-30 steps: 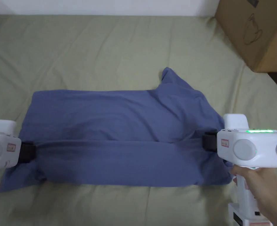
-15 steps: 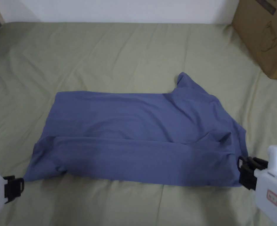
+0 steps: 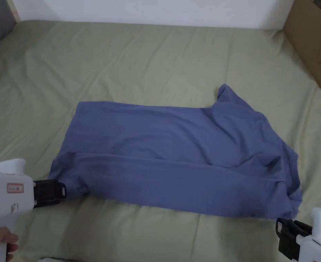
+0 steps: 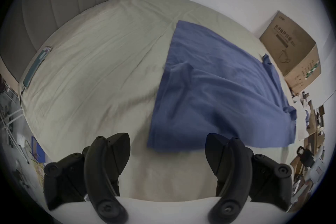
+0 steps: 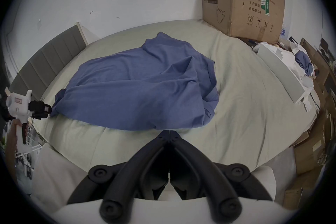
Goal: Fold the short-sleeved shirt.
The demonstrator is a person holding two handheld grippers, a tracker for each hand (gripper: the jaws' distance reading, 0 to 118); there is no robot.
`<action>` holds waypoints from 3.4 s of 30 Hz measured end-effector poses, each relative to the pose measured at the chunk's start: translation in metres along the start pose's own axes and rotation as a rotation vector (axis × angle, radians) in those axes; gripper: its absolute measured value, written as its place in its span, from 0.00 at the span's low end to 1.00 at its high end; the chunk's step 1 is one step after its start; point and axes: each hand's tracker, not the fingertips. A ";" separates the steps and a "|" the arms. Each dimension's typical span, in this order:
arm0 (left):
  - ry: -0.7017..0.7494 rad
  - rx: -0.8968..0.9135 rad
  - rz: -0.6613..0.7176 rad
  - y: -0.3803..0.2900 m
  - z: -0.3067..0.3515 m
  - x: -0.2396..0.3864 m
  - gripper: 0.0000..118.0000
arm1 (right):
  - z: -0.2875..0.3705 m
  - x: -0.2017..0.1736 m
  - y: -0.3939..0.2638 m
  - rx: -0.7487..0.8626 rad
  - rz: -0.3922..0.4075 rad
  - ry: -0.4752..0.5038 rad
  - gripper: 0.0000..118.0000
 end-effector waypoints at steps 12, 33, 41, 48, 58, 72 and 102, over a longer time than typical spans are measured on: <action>0.099 -0.012 -0.080 -0.002 -0.007 0.022 0.06 | -0.016 0.027 0.004 0.014 -0.120 0.006 0.86; 0.078 -0.013 -0.164 0.001 0.016 0.025 0.06 | -0.078 0.017 0.034 -0.038 -0.035 -0.051 0.14; 0.030 0.010 -0.202 -0.024 0.063 0.015 0.06 | -0.004 0.043 0.034 -0.035 -0.077 -0.012 0.14; 0.010 -0.090 -0.188 -0.097 0.060 0.003 0.06 | 0.004 0.055 -0.020 -0.200 -0.118 -0.043 0.15; -0.008 0.088 -0.083 -0.081 0.085 0.008 0.93 | 0.025 0.057 0.009 -0.113 -0.107 -0.078 0.92; -0.111 0.169 -0.226 0.012 0.059 0.090 0.00 | -0.032 0.062 0.127 0.027 -0.139 0.010 0.00; -0.060 0.020 -0.182 0.146 -0.066 0.070 0.82 | -0.229 0.070 0.226 -0.228 0.069 -0.068 0.01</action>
